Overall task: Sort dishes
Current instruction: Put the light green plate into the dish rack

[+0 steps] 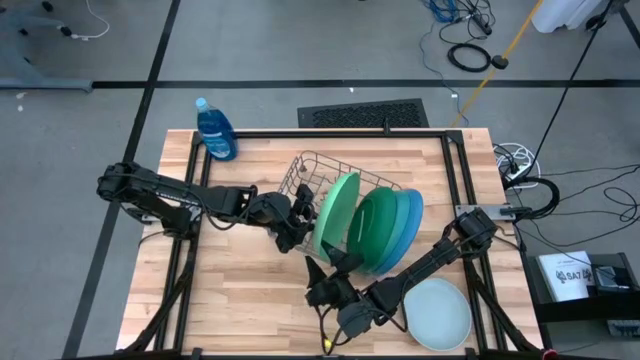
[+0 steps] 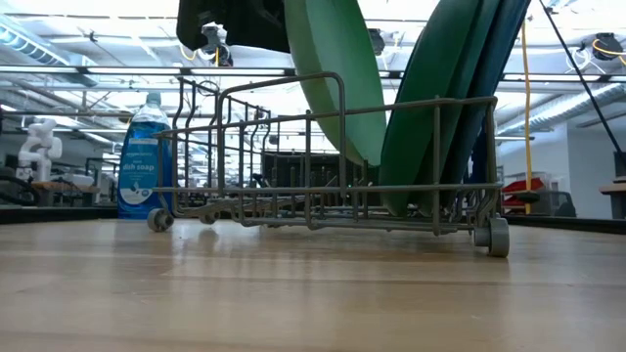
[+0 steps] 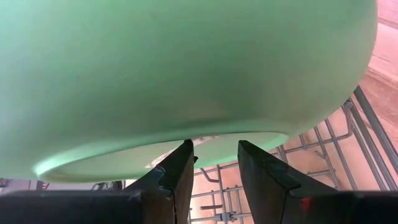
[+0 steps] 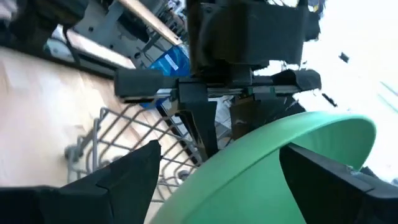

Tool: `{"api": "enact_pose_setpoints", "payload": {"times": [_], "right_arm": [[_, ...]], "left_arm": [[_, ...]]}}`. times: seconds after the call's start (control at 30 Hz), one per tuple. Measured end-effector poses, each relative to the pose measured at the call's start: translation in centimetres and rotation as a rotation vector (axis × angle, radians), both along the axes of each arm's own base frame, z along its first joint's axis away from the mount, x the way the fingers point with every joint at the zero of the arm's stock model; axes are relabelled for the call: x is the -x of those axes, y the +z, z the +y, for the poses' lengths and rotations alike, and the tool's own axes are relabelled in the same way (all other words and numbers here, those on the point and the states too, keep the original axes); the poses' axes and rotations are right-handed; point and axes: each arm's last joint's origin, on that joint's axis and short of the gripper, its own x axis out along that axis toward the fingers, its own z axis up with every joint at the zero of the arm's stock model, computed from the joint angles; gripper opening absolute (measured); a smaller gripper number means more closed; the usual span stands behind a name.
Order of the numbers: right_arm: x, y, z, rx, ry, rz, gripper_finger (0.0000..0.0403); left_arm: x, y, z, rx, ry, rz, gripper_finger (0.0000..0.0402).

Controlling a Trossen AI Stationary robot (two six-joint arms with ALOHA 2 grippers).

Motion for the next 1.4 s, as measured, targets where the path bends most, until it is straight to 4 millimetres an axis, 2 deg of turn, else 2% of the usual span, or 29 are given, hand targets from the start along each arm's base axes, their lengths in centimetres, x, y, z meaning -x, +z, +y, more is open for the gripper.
{"api": "enact_pose_setpoints", "payload": {"times": [0.13,0.43,0.67,1.0,1.27,1.4], "right_arm": [[0.2,0.0,0.3,0.045,0.008,0.068,0.0320],[0.4,0.2,0.7,-0.009,0.019,-0.013,0.0320],[1.1,0.2,1.9,-0.004,0.049,-0.006,0.0320],[1.5,0.4,2.4,-0.021,0.061,-0.029,0.0320],[1.6,2.0,2.3,-0.105,0.059,-0.149,0.0313],[1.9,3.2,2.1,-0.142,0.059,-0.201,0.0313]], "left_arm": [[0.0,0.0,0.0,-0.001,0.002,0.002,0.0127],[0.0,0.0,0.0,-0.002,0.003,0.004,0.0127],[0.0,0.0,0.0,-0.001,0.003,0.001,0.0127],[0.0,0.0,0.0,-0.005,0.008,0.000,0.0127],[0.3,-0.1,0.5,-0.100,0.127,0.027,0.0127],[0.6,-0.1,1.6,-0.149,0.211,0.048,0.0127]]}}
